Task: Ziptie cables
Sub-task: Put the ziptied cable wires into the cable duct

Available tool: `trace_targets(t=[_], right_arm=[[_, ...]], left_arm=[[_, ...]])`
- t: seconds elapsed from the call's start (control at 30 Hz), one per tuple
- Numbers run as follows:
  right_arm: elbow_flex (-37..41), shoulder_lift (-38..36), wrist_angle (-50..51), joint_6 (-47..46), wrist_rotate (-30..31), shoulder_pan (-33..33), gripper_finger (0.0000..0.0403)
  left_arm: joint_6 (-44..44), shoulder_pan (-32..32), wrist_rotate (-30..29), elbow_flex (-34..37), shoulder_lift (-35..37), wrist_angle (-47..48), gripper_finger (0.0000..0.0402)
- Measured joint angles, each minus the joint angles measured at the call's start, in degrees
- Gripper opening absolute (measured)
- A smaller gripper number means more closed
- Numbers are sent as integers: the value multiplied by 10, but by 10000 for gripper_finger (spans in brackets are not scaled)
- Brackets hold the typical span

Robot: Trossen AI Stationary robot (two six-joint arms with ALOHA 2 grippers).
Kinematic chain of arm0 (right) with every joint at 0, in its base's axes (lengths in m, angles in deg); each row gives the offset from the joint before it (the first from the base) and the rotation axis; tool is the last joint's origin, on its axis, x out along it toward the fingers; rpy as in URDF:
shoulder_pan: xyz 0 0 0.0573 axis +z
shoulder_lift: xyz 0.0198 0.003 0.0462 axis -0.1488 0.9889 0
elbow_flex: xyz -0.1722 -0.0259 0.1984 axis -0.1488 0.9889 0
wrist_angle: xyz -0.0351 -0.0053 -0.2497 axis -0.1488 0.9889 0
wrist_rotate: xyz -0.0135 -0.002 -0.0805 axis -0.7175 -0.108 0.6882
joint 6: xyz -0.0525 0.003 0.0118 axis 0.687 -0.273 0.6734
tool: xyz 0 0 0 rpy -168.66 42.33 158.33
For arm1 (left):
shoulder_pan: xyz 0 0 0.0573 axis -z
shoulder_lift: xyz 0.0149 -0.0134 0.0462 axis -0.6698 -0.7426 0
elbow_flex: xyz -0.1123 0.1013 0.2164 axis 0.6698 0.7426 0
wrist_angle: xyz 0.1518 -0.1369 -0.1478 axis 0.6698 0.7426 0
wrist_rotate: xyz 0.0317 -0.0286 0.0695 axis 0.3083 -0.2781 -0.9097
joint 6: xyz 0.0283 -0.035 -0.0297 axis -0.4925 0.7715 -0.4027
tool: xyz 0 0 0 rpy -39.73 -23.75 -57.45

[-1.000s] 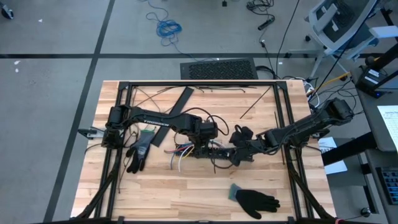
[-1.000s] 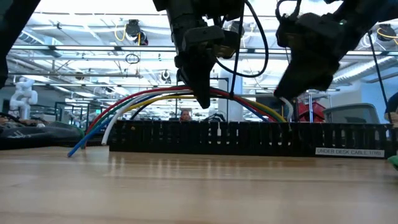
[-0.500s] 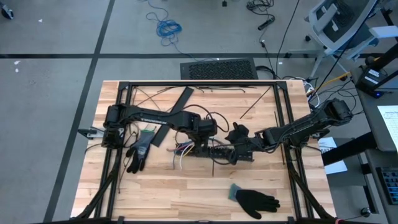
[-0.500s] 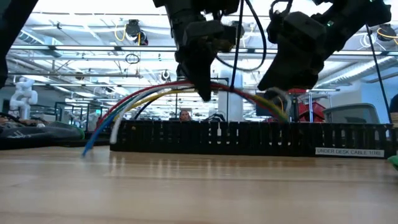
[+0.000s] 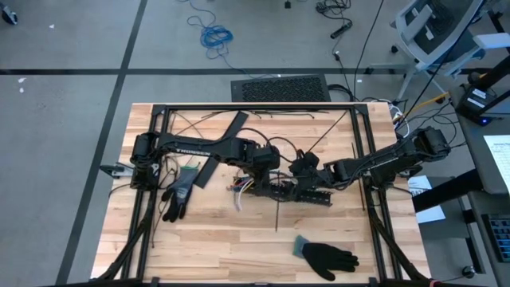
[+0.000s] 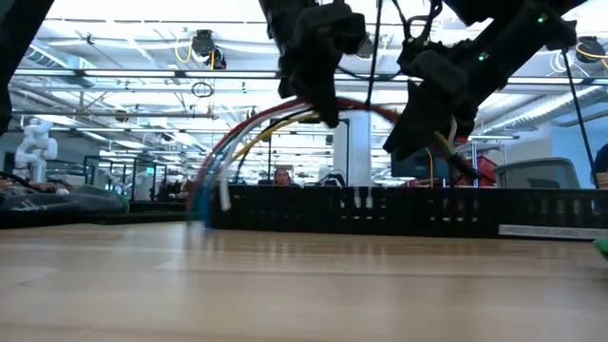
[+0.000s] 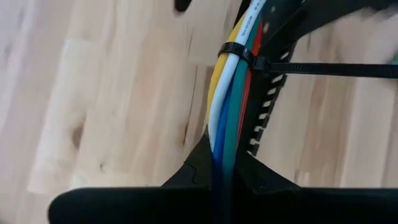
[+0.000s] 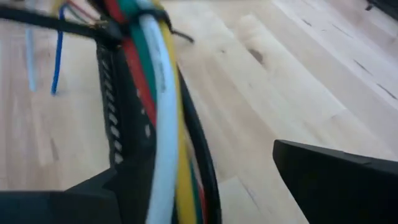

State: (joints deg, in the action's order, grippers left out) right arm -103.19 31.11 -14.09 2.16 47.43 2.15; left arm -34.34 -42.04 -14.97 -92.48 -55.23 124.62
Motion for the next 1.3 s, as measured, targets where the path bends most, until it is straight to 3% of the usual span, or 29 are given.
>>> trace_targets(t=[0.2, 0.6, 1.03, 1.3], right_arm=[[0, 0, 13, -3, -1, -10, 242], [0, 0, 44, 3, -19, -10, 12], [-6, -12, 45, 10, -21, -10, 2], [-50, -26, 109, 24, -31, -10, 1]], left_arm=[[-1, 0, -1, -24, 0, 1, 15], [-1, 0, -9, -24, 4, 32, 15], [-47, -3, -24, -23, 13, 90, 23], [-47, -14, -58, -22, 13, 104, 28]])
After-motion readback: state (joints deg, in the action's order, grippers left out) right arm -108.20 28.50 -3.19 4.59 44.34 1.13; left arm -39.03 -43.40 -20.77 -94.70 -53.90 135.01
